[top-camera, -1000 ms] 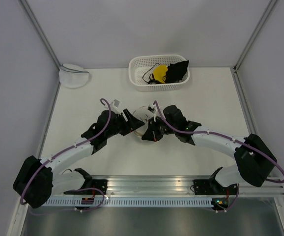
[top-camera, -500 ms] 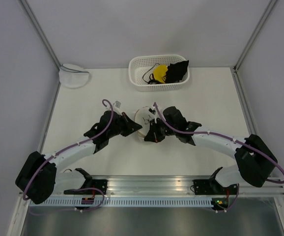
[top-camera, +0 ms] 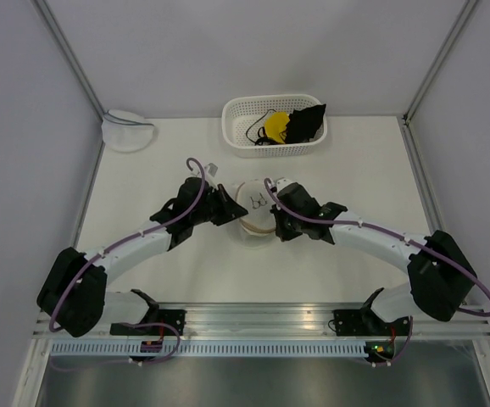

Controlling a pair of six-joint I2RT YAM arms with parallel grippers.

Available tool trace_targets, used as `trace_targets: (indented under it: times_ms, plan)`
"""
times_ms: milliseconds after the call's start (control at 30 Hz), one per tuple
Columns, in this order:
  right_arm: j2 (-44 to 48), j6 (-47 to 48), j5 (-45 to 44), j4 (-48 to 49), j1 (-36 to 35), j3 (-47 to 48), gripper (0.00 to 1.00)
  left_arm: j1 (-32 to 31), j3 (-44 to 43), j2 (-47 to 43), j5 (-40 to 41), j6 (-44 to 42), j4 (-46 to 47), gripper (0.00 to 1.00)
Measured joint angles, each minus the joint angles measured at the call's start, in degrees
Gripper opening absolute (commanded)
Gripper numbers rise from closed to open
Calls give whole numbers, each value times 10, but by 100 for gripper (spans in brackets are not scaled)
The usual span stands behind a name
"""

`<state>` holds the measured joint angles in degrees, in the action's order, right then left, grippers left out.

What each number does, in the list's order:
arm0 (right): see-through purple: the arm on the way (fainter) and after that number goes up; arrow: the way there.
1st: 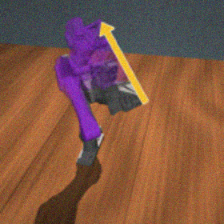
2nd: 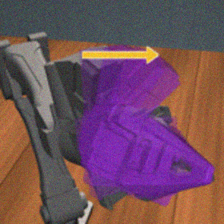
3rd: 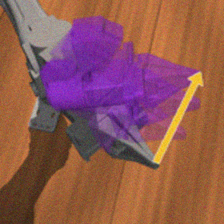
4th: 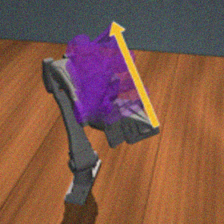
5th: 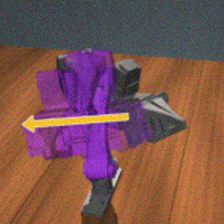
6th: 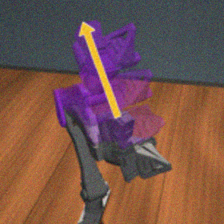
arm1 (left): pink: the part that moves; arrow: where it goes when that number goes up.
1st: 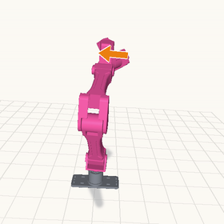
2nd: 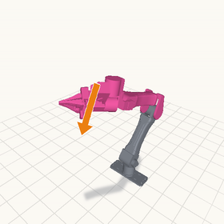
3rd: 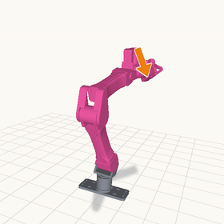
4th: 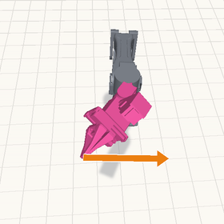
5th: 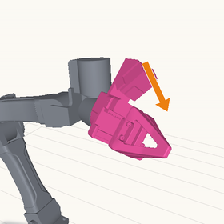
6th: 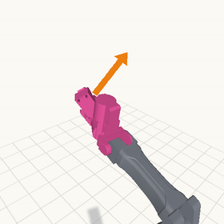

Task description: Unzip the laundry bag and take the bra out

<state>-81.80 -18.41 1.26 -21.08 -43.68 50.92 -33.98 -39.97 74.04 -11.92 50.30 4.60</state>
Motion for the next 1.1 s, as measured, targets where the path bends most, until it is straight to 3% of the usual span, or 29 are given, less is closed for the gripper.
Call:
trace_targets:
  times_ms: [233, 400, 433, 467, 500, 567, 600, 700, 867, 1100]
  plan:
    - [-27, -18, -218, 0, 0, 14, 0, 8, -47, 56, -57, -62, -11, 2]
    - [-38, -21, -292, 10, 0, 17, 0, 9, -97, 112, -100, -119, -25, 2]
    - [-37, -21, -297, 11, 0, 17, 0, 9, -107, 120, -105, -128, -28, 6]
    - [-36, -20, -299, 12, 0, 17, 0, 10, -119, 129, -109, -139, -29, 21]
    - [-34, -20, -301, 14, 1, 16, 0, 12, -131, 137, -110, -151, -31, 29]
    - [-25, -19, -299, 19, 1, 11, 0, 14, -151, 150, -108, -165, -35, 54]
    - [-18, -19, -296, 22, 1, 8, 0, 16, -159, 153, -103, -172, -37, 75]
    - [1, -18, -274, 24, 1, 2, 1, 18, -171, 151, -60, -177, -43, 96]
    - [8, -14, -185, 24, 3, 0, 0, 21, -151, 116, 25, -157, -73, 100]
    - [-6, -3, 117, 82, 4, -18, 1, 19, -46, 0, 57, -82, -96, 100]
